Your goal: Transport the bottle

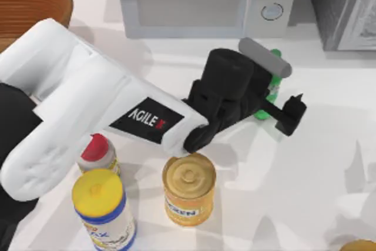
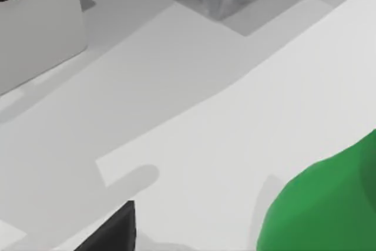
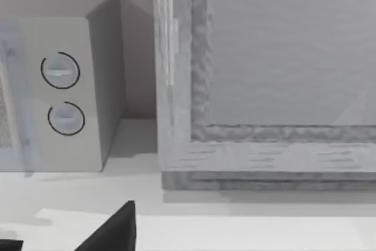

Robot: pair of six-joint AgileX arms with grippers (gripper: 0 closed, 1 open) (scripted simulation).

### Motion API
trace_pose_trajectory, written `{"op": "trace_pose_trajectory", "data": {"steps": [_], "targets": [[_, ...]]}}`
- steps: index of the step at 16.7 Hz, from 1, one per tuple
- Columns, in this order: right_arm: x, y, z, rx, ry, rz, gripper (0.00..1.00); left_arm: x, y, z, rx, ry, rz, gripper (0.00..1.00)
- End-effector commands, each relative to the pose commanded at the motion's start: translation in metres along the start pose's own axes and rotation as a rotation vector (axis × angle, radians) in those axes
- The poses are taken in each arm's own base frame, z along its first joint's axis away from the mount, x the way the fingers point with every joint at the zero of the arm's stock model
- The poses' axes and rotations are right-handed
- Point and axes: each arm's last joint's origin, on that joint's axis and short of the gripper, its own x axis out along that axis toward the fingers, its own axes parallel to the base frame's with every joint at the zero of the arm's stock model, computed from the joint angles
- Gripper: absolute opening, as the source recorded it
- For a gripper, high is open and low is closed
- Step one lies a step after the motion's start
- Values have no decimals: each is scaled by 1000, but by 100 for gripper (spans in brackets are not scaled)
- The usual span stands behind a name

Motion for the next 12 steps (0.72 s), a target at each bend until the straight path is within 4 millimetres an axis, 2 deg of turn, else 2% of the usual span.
{"op": "trace_pose_trajectory", "data": {"steps": [4,12], "targets": [[0,0,0,0,0,0,100,1,0,0,0,0,0,100],[0,0,0,0,0,0,100,1,0,0,0,0,0,40]]}}
